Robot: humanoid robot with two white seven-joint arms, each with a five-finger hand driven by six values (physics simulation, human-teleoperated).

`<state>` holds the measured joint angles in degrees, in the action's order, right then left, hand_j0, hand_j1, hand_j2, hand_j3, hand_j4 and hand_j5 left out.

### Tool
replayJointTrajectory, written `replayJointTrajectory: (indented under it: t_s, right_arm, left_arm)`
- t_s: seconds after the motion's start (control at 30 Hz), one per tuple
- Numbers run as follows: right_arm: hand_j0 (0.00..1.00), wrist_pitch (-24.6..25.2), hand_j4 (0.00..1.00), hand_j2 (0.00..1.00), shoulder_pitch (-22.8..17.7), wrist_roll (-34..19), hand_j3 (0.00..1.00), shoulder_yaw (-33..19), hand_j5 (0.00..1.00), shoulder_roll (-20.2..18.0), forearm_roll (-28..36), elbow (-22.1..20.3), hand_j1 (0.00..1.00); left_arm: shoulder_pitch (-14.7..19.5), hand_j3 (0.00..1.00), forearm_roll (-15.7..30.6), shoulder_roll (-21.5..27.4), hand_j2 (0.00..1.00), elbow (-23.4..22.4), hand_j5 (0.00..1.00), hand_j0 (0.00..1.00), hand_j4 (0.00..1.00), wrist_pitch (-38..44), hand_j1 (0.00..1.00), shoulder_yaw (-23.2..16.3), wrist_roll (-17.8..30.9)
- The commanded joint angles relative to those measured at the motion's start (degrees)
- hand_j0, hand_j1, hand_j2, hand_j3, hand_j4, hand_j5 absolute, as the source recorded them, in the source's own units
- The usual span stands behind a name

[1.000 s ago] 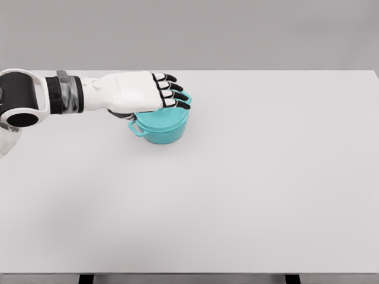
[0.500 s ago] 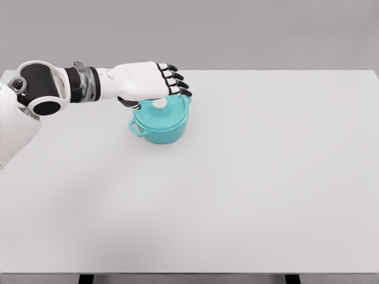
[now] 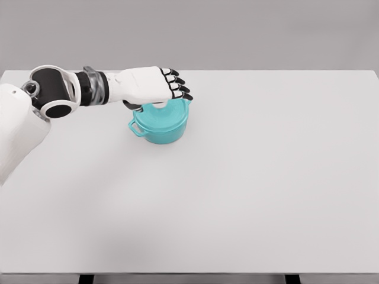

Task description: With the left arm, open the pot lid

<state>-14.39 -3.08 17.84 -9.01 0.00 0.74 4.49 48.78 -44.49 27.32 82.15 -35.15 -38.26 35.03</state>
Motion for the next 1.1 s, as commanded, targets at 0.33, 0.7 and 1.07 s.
replayJointTrajectory:
  t_s: [0.33, 0.7, 1.07]
  right_arm:
    - [1.00, -0.02, 1.00, 1.00, 0.00, 0.00, 1.00, -0.05, 1.00, 0.00, 0.06, 0.00, 1.00]
    - [1.00, -0.02, 1.00, 1.00, 0.00, 0.00, 1.00, -0.05, 1.00, 0.00, 0.06, 0.00, 1.00]
    - [1.00, -0.02, 1.00, 1.00, 0.00, 0.00, 1.00, -0.05, 1.00, 0.00, 0.06, 0.00, 1.00]
  left_arm:
    - [0.00, 1.00, -0.59, -0.77, 1.00, -0.15, 1.00, 1.00, 1.00, 0.15, 1.00, -0.32, -0.03]
    - [0.26, 1.00, -2.79, -2.18, 1.00, -3.22, 1.00, 1.00, 1.00, 0.15, 1.00, -0.23, -0.03]
    - [0.26, 1.00, -3.23, -2.88, 1.00, -3.31, 1.00, 1.00, 1.00, 0.15, 1.00, -0.32, -0.03]
